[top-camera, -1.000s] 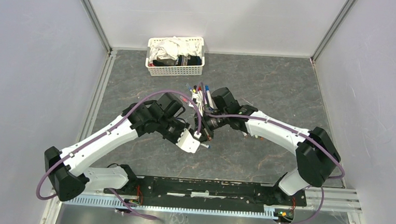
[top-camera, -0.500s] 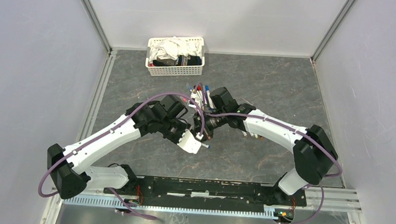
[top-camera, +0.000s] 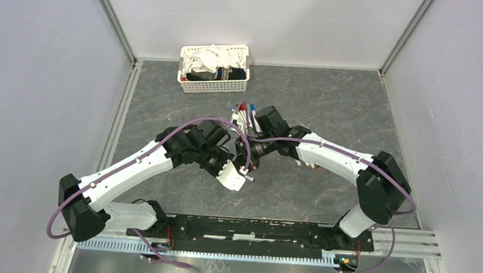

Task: Open the pen caps
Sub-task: Open the pen cap from the pen, then place the pen cap at the center of the board, then place the pen at the center of the board.

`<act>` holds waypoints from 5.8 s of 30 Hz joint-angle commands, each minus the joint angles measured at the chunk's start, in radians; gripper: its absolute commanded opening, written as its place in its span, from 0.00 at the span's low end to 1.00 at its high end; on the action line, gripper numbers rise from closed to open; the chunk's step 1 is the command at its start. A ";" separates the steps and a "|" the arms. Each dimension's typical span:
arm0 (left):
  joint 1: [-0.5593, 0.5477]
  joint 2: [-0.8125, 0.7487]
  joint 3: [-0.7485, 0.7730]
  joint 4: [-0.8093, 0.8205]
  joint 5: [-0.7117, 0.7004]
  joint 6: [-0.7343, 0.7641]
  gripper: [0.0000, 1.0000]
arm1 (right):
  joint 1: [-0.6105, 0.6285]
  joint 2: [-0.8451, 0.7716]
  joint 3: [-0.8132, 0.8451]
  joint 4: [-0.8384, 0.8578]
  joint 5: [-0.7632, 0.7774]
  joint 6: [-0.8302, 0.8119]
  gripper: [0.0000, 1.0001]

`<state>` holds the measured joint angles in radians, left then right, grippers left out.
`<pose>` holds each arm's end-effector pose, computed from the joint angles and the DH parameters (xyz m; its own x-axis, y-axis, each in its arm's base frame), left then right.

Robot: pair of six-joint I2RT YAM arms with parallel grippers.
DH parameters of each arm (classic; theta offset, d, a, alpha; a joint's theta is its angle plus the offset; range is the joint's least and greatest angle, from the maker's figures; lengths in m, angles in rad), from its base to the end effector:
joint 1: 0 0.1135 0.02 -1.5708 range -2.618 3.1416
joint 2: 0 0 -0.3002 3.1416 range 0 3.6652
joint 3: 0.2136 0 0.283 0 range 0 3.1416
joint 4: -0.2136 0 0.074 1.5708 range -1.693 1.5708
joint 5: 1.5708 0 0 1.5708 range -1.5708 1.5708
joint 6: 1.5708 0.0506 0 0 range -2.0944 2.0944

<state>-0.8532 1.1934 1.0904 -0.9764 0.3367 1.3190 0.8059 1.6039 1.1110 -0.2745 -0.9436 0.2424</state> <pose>0.1505 -0.1979 0.3165 0.6435 0.6528 -0.3997 0.7642 -0.5179 0.3844 0.2312 0.3001 0.2635 -0.6652 -0.4896 -0.5637 -0.6874 0.1066 0.7185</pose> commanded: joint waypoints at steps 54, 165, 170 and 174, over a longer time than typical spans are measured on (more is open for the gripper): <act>-0.020 -0.068 -0.042 0.087 -0.086 -0.223 0.02 | 0.007 0.099 0.069 0.283 0.019 0.198 0.00; 0.425 0.030 0.318 0.148 -0.242 -0.766 1.00 | -0.307 -0.093 -0.255 0.414 0.982 -0.085 0.54; 0.434 0.010 0.295 0.145 -0.212 -0.775 1.00 | -0.246 0.084 -0.055 0.359 1.003 -0.089 0.50; 0.434 -0.003 0.288 0.129 -0.177 -0.781 1.00 | -0.232 0.238 0.097 0.312 1.000 -0.090 0.46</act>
<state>-0.4225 1.2221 1.3838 -0.8539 0.1261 0.5945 0.5694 1.7325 1.0927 0.1032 0.0441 0.1555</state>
